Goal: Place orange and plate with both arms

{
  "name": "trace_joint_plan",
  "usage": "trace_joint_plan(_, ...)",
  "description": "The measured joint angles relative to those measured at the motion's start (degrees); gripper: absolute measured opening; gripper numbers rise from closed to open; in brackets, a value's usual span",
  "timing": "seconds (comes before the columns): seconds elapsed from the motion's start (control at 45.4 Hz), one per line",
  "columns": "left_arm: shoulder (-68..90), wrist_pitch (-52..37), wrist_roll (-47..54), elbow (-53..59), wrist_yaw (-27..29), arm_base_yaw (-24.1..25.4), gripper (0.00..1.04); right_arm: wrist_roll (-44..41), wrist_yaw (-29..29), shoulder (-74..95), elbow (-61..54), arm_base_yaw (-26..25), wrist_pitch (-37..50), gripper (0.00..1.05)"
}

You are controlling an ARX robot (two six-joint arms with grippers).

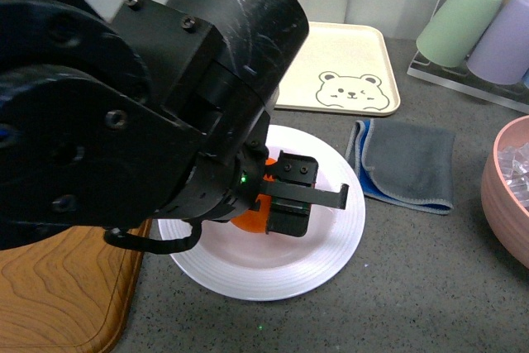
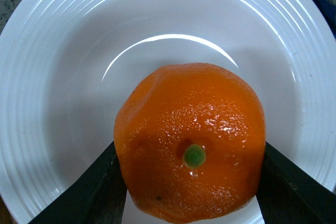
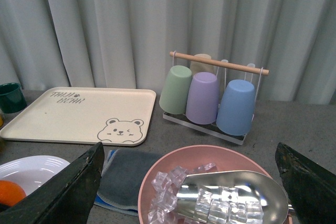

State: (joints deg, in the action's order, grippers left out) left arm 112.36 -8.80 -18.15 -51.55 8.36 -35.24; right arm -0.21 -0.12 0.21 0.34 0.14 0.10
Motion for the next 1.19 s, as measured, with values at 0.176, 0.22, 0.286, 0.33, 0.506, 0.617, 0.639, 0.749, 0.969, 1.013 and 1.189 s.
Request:
trace_joint_plan(0.176, 4.3, 0.9, 0.3, -3.6, 0.8, 0.2, 0.56, 0.0, 0.0, 0.0, 0.0, 0.0, 0.0, 0.95)
trace_joint_plan(0.22, 4.5, 1.4, 0.5, -3.8, 1.1, 0.3, 0.63, 0.0, 0.0, 0.0, 0.0, 0.0, 0.0, 0.95)
trace_joint_plan(0.286, 4.5, 1.1, 0.7, -3.8, 1.1, 0.4, 0.77, 0.0, 0.0, 0.0, 0.0, 0.0, 0.0, 0.95)
trace_joint_plan(0.33, 4.3, 0.8, 1.0, -3.7, 1.1, 0.5, 0.83, 0.0, 0.0, 0.0, 0.0, 0.0, 0.0, 0.95)
trace_joint_plan(0.506, -1.3, -0.5, 0.7, -0.2, 1.1, 0.7, 0.98, 0.0, 0.0, 0.0, 0.0, 0.0, 0.0, 0.95)
trace_joint_plan(0.617, -4.7, -17.1, 4.4, 6.9, 11.0, 0.6, 0.9, 0.0, 0.0, 0.0, 0.0, 0.0, 0.0, 0.95)
trace_joint_plan(0.639, -5.2, -26.7, 7.7, 10.7, 15.9, 0.9, 0.84, 0.0, 0.0, 0.0, 0.0, 0.0, 0.0, 0.95)
trace_joint_plan(0.749, -13.4, -51.4, 13.8, 25.0, 19.1, 5.3, 0.66, 0.0, 0.0, 0.0, 0.0, 0.0, 0.0, 0.95)
trace_joint_plan(0.969, -34.8, -55.9, 17.0, 39.9, 11.1, 15.2, 0.2, 0.0, -0.2, 0.0, 0.0, 0.0, -0.1, 0.95)
trace_joint_plan(1.013, -36.6, -54.9, 17.1, 41.2, 10.2, 16.5, 0.12, 0.0, -0.2, 0.0, 0.0, 0.0, -0.1, 0.95)
trace_joint_plan(1.189, -47.0, -49.9, 17.6, 45.5, 4.9, 21.1, 0.04, 0.0, 0.0, 0.0, 0.0, 0.0, -0.1, 0.95)
